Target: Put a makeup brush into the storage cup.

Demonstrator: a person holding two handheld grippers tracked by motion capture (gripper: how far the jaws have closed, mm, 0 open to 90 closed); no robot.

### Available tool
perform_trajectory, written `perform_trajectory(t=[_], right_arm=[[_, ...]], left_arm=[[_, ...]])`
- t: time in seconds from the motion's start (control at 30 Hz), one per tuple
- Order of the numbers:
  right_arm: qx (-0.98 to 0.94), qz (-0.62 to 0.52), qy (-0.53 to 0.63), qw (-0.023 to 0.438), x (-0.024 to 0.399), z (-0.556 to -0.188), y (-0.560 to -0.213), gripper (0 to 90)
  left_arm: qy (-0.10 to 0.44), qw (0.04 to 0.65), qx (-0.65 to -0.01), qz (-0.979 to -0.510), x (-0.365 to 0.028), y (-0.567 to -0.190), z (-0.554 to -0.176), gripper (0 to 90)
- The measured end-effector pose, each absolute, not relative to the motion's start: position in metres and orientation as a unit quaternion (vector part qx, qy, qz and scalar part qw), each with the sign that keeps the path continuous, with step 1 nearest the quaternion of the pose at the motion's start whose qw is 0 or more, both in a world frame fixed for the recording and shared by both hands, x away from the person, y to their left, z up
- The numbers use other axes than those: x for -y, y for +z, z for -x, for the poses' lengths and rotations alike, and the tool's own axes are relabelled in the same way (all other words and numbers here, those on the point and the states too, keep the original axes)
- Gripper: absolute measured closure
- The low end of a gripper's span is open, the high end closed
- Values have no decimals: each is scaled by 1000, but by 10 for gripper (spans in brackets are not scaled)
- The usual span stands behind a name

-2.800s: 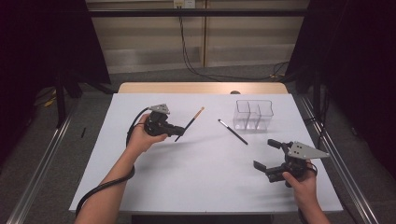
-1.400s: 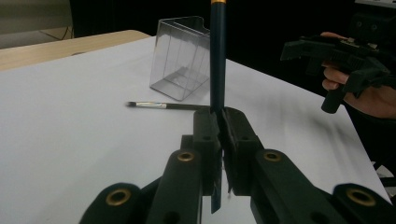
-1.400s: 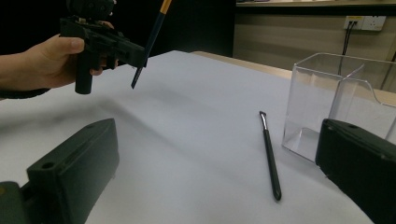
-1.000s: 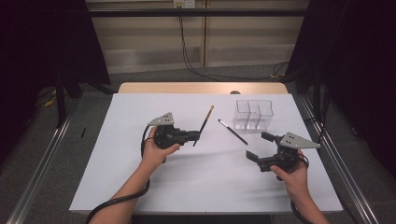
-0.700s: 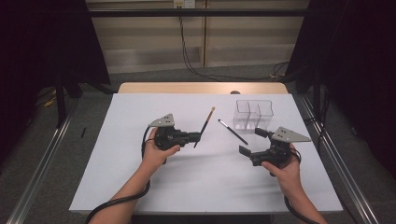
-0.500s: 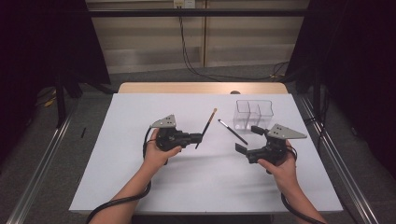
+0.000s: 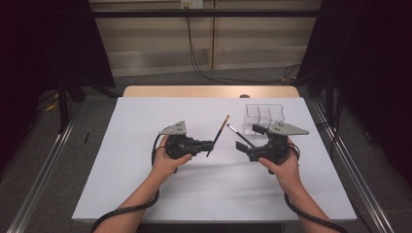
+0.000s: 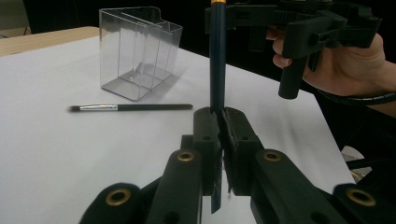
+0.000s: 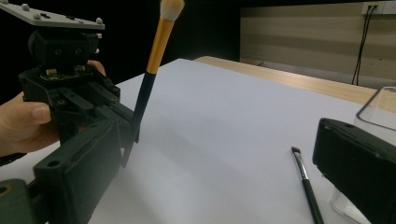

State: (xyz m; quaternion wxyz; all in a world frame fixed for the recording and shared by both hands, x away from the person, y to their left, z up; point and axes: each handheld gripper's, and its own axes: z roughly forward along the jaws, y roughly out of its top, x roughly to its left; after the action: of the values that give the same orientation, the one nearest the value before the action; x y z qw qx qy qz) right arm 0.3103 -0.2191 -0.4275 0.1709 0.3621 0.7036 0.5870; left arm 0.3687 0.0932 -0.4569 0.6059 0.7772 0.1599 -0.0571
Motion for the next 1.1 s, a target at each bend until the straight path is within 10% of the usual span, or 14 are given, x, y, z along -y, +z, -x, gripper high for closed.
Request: perform_trajectory(t=[1.1], right_arm=[[-686,-336,633,129,190,-323,-427,562]], left_arm=[[-60,611,-150,-775,-82,-458,-366,845]])
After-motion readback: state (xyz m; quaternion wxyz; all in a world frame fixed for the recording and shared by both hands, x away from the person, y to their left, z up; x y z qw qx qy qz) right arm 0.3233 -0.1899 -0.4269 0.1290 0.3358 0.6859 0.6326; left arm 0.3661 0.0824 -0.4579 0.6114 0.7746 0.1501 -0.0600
